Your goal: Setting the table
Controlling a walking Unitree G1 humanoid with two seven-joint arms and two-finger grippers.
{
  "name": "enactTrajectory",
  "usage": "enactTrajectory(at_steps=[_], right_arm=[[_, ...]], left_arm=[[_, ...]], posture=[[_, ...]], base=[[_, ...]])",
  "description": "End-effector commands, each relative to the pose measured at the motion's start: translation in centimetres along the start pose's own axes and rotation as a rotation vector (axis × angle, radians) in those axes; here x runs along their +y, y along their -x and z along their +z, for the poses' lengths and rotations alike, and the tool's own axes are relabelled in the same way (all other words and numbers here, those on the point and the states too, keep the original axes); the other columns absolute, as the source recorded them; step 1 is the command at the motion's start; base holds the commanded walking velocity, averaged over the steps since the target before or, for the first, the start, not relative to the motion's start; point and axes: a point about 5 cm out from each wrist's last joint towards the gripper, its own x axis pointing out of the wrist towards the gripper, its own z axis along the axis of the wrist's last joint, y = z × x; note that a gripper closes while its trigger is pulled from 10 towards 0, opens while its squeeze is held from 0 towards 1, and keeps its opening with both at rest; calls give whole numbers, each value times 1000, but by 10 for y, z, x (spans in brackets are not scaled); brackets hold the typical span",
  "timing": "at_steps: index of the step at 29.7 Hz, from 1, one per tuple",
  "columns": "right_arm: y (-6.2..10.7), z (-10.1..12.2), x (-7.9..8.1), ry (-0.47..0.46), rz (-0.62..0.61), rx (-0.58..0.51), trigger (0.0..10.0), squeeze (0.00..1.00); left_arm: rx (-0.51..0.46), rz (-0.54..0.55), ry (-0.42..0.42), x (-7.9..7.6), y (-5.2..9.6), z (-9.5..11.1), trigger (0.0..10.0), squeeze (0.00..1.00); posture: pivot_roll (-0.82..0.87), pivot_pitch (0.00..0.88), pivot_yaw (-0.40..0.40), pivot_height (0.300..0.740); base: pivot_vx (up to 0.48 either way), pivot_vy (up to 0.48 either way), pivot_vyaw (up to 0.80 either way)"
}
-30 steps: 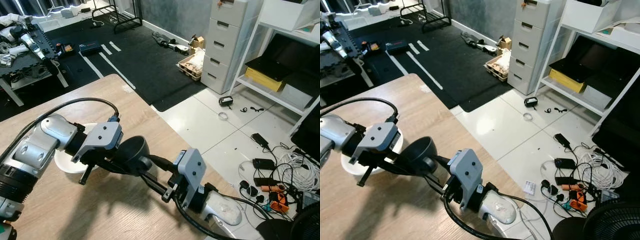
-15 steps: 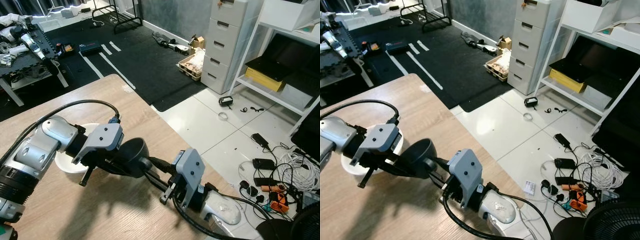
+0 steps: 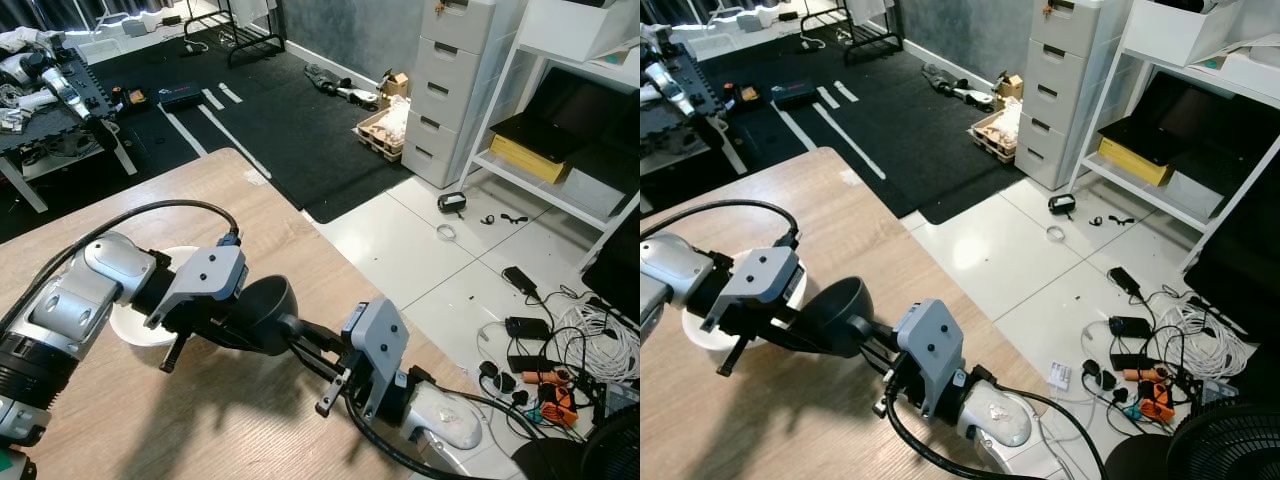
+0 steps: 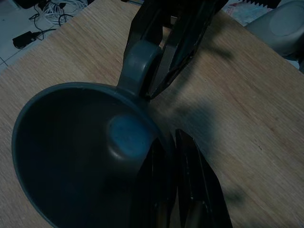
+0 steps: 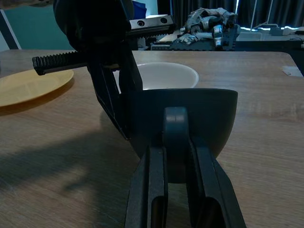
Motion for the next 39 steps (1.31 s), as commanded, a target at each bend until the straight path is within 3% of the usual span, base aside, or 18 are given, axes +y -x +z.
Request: enactTrajectory(at_steps=[1, 2, 10, 11, 12, 13, 15, 17, 23, 26, 29, 34, 39], right_arm=[[-4, -8, 6, -60, 15, 20, 0, 0], [-4, -8, 6, -60, 14, 20, 0, 0], [-3, -8, 6, -63, 6, 21, 0, 0], [-3, -9, 6, -63, 6, 22, 0, 0], [-3, -9, 6, -63, 6, 22, 0, 0], [-3, -9, 5, -63, 1, 24, 10000, 0], [-3, -9, 5, -61, -3, 27, 10000, 0], [2, -12, 2, -53, -19, 39, 10000, 0], [16, -22, -1, -12, -18, 92, 10000, 0], [20, -26, 0, 4, -7, 118, 10000, 0], [40, -39, 3, 38, 42, 208, 10000, 0], [60, -40, -3, 56, 66, 268, 10000, 0], [60, -37, -11, 45, 31, 254, 10000, 0]], left_arm=[[-45, -76, -108, -6, -14, 13, 10000, 78], [-50, -68, -104, -5, -14, 13, 10000, 1000], [-59, 14, -120, 4, -12, 17, 10000, 1000], [-57, 19, -117, 4, -10, 17, 10000, 878], [-57, 19, -117, 4, -10, 17, 10000, 878], [-54, 15, -112, 4, -6, 19, 10000, 0], [-49, 5, -107, 2, 1, 21, 10000, 0], [-31, 8, -92, -2, 19, 25, 10000, 0], [-9, 83, -60, -5, 37, 24, 10000, 0], [-16, 113, -52, -5, 39, 23, 10000, 0], [-73, 217, -14, -4, 37, 22, 10000, 0], [-109, 240, 28, -11, 30, 19, 10000, 0], [-133, 252, 55, -13, 23, 17, 10000, 0]], posture=[[124, 182, 206, 740], [124, 182, 206, 740], [129, 183, 204, 740], [129, 183, 204, 740], [129, 183, 204, 740], [132, 183, 205, 740], [134, 183, 204, 740], [139, 182, 200, 740], [146, 179, 189, 740], [141, 181, 180, 740], [123, 184, 161, 740], [112, 189, 155, 740], [105, 192, 151, 740]], base=[[0, 0, 0], [0, 0, 0], [0, 0, 0], [0, 0, 0], [0, 0, 0], [0, 0, 0], [0, 0, 0], [0, 0, 0], [0, 0, 0], [0, 0, 0], [0, 0, 0], [0, 0, 0], [0, 0, 0]])
